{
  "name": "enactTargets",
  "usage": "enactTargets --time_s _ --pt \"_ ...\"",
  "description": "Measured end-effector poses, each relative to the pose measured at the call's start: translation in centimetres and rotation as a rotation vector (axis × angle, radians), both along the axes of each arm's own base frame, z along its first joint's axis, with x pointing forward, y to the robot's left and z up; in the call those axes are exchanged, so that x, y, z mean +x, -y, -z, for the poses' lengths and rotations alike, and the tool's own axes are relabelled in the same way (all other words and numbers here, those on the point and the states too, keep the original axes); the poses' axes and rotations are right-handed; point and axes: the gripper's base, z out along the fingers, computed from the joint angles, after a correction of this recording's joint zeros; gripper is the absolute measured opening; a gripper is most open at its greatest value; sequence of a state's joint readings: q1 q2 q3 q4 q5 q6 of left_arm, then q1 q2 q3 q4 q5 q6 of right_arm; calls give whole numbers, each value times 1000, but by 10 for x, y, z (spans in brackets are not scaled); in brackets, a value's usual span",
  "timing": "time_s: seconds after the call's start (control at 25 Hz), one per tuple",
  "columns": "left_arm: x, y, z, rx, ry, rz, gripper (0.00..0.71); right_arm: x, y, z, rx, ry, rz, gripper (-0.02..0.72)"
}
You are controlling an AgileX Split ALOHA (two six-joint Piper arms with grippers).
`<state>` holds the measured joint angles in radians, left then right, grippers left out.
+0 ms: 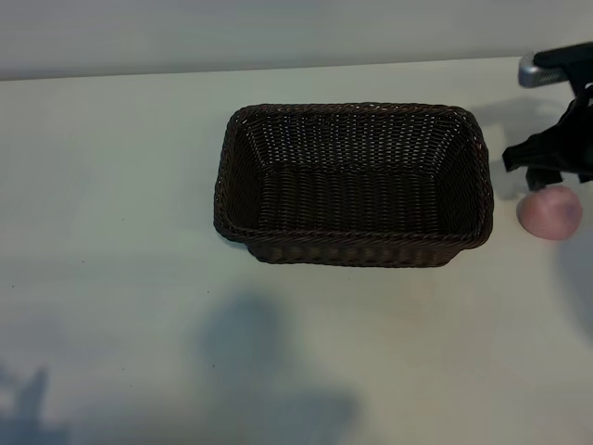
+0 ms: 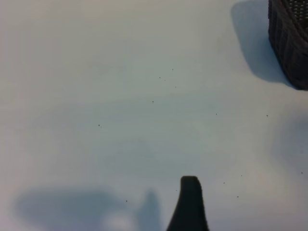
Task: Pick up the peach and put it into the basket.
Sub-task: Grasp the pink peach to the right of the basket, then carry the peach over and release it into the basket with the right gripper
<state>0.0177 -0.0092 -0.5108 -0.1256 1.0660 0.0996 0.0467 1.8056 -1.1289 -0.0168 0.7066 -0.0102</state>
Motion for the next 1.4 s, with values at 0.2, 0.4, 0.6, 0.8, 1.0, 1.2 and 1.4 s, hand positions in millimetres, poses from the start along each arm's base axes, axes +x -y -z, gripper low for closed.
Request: enactTargets --time_s 0.2,0.4,0.6,0.8,1.0,1.2,1.4 --pt "0 0 0 1 -3 0 598 6 3 24 1 -42 20 560" --pt "0 0 4 5 -30 -1 598 7 14 36 1 -70 49 528" --pt "0 -1 4 9 -31 -3 598 7 17 36 1 -71 58 283" --pt "0 -1 4 11 -31 -4 598 7 17 35 0 -86 57 54" --pt "0 -1 4 11 -31 -4 598 7 17 18 -3 -106 58 47" --pt "0 -1 5 12 -32 -5 598 9 17 -41 -2 -33 55 47" --pt "0 -1 5 12 -32 -5 598 4 17 -104 1 78 57 47"
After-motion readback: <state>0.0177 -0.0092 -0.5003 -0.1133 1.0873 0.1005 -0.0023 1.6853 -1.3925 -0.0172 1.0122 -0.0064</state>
